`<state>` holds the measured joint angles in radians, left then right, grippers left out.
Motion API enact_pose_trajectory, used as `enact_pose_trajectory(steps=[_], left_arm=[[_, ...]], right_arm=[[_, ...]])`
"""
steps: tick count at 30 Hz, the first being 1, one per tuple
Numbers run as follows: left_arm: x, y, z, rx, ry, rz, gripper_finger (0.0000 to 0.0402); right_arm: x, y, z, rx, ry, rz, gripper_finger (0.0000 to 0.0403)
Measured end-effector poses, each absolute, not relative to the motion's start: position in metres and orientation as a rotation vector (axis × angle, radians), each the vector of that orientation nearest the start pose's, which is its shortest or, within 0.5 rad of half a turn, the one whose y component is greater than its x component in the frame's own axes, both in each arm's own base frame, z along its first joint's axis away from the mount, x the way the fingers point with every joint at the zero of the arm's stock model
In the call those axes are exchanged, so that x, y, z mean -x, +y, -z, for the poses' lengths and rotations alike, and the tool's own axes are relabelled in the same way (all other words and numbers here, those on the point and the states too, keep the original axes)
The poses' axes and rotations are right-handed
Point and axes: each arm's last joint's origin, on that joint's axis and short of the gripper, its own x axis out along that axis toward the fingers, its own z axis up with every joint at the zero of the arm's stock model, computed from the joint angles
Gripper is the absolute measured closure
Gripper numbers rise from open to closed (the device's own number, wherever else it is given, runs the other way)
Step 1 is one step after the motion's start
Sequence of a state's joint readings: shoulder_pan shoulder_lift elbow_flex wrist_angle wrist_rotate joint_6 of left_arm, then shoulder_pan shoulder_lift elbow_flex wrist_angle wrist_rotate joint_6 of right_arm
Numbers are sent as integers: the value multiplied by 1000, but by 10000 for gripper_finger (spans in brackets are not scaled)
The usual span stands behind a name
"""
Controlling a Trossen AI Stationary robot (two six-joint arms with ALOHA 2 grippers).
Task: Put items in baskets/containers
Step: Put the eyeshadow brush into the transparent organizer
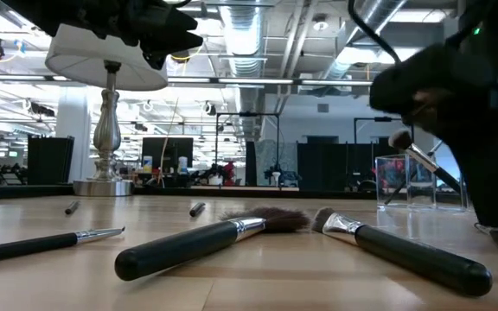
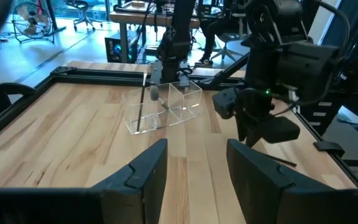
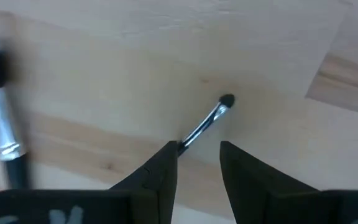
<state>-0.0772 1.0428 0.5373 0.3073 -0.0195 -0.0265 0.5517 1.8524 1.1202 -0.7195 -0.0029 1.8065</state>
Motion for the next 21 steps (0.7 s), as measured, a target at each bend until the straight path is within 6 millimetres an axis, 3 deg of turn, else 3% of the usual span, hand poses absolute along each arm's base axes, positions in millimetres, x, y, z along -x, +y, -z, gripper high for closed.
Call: enact_pose_trajectory(steps=[8,15,21], left_arm=[[-225,-17,-246,17,199,55,239],[-225,-17,-246,17,199,55,239],[-225,-17,-246,17,199,55,239]], right_arm=[[-285,166,-129,-997,1312,883,305],[-285,165,-123,-931,1336,872,391],[-282,170,-123,-869,1296,850,385]])
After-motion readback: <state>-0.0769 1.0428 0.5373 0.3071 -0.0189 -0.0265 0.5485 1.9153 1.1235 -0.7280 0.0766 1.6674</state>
